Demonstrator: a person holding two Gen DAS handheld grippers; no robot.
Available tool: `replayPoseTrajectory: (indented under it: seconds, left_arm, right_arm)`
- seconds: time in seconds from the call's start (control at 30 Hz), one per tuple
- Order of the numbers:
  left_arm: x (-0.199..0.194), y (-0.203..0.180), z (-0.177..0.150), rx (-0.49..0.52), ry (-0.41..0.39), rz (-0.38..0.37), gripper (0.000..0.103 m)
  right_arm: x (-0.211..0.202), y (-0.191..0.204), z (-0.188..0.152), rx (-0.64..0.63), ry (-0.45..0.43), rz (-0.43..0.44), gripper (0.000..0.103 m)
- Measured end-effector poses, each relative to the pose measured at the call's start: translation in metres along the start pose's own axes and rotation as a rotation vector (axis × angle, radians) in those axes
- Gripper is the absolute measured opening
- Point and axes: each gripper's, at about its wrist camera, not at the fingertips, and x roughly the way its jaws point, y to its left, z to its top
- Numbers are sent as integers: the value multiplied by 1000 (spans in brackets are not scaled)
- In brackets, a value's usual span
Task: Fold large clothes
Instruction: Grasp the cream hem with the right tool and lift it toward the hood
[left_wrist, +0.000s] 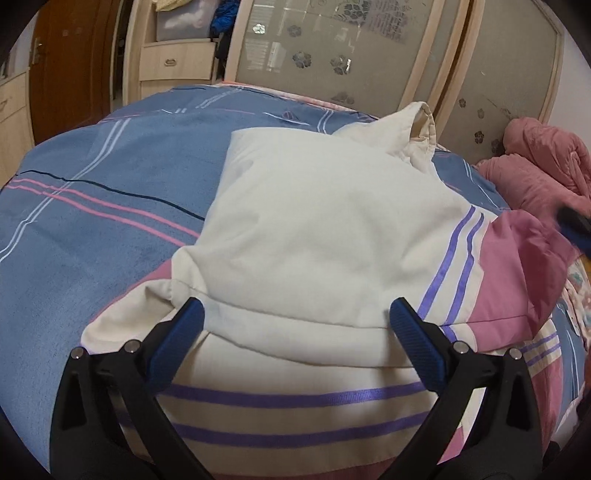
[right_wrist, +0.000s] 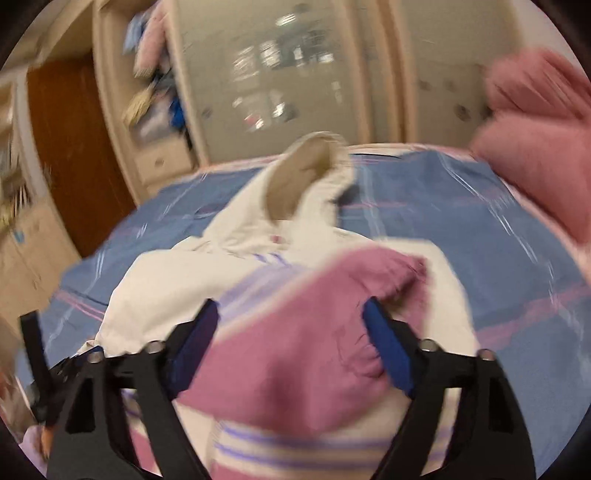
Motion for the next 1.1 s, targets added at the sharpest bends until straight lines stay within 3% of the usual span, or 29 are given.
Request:
replayPoseTrajectory:
  seconds: [0.07,0.17,0.23,0.27,0.33,0.43,0.5,0.6,0.63,0.73,0.83,0.9,0.97,1.03,1.1]
  left_arm:
    - [-8,-5,-6,10,-15,35,101]
    - [-14,-9,-10,42,-22,54,101]
    - [-10,-7,-9,48,-4,59,101]
    - [-9,-5,-9,41,6,57,101]
    - [-13,0,-7,6,-6,52,101]
    - [-28,12,-6,-75,-54,71,101]
    - [-30,19,-8,-124,-52,82,101]
    - [-20,22,-14,-138,-14,130,101]
    - [-17,18,-15,-118,-10,157,101]
    - [-14,11,-16,-80,-5,196,101]
    - [-12,14,-16,-85,-5,193,101]
    - [-12,15,-15,-86,-3,187,101]
    - [-15,16,-15,-90,-13,178,101]
    - [-22,18,-13,-105,-47,149,101]
    - [-32,20,-11,-121,-99,115,101]
  right_arm:
    - [27,39,20,-118,46,19,43]
    - [36,90,44,-218,-3,-13,43]
    - [20,107,55,-221,-95,-46,50]
    - [10,109,58,-198,-143,-52,63]
    - [2,111,59,-164,-169,10,67]
    - [44,135,61,-287,93,129,66]
    - [83,151,52,-370,239,197,57]
    - [143,172,33,-429,449,235,47]
    - [157,178,27,-449,473,220,47]
    - [192,191,24,-439,459,198,47]
    - [212,194,36,-364,406,223,47]
    - [215,191,41,-330,418,226,47]
    - [202,185,41,-317,387,235,47]
    - [172,164,48,-272,288,251,47]
    - [139,128,48,-217,230,249,47]
